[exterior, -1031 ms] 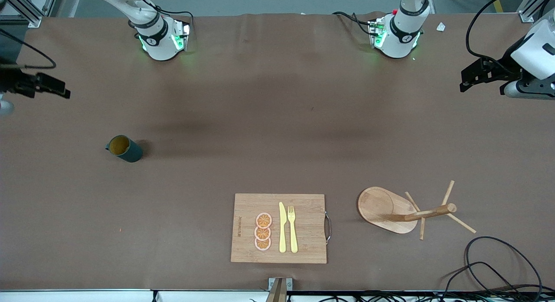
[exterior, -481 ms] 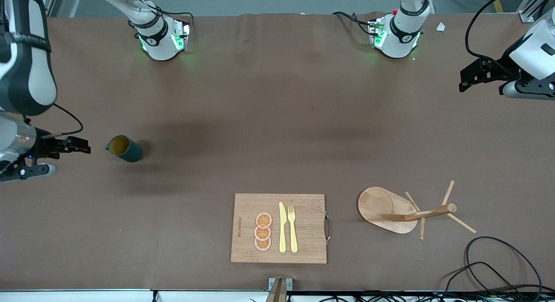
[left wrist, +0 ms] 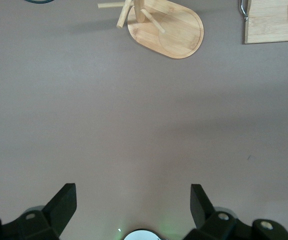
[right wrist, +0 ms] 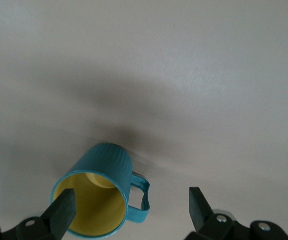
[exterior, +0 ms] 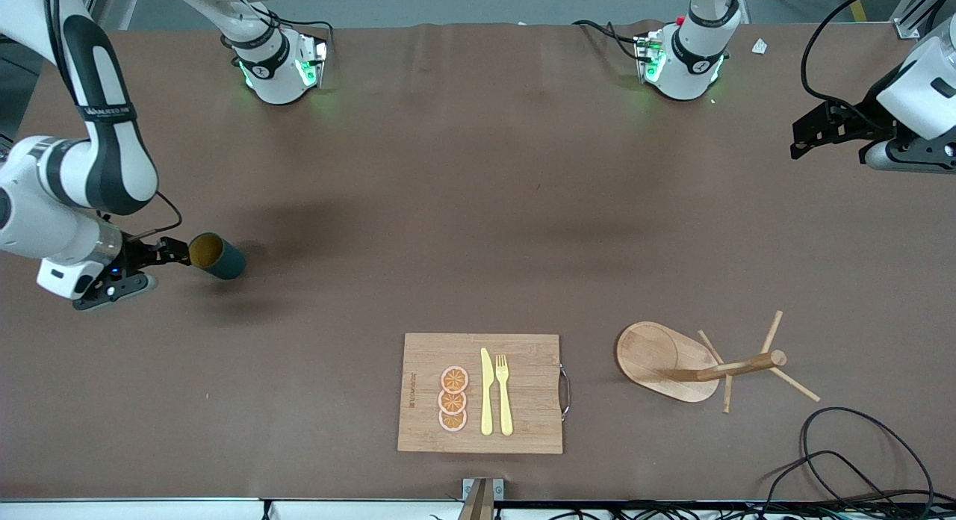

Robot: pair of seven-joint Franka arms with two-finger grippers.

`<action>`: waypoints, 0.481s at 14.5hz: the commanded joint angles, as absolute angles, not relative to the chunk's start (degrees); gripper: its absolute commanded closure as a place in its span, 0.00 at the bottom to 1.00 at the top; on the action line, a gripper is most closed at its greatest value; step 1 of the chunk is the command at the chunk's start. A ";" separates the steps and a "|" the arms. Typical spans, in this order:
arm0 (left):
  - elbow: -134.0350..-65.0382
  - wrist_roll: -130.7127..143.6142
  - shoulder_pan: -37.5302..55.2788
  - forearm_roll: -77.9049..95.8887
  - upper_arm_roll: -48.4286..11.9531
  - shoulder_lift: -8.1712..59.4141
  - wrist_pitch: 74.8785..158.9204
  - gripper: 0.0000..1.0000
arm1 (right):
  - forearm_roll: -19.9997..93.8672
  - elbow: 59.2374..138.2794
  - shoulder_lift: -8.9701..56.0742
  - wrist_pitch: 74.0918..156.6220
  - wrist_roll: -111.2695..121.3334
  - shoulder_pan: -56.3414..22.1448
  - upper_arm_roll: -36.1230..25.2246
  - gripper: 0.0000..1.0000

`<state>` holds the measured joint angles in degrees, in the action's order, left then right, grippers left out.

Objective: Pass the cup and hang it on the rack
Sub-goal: 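Reach the right gripper down to the teal mug's handle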

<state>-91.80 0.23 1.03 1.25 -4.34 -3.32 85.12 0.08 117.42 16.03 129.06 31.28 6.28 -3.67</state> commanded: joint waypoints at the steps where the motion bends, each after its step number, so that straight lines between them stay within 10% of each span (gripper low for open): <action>1: -92.81 0.88 0.62 0.44 -4.48 -5.53 85.08 0.00 | -0.26 123.92 14.41 135.51 34.36 7.38 -2.99 0.00; 7: -92.72 0.88 0.62 0.44 -4.31 -5.80 86.30 0.00 | -0.09 125.59 17.84 139.83 37.35 8.70 -2.90 0.10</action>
<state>-91.84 0.23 0.78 1.25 -4.18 -5.03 85.30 0.06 123.99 17.20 137.61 35.87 7.52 -3.66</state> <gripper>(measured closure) 0.000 0.013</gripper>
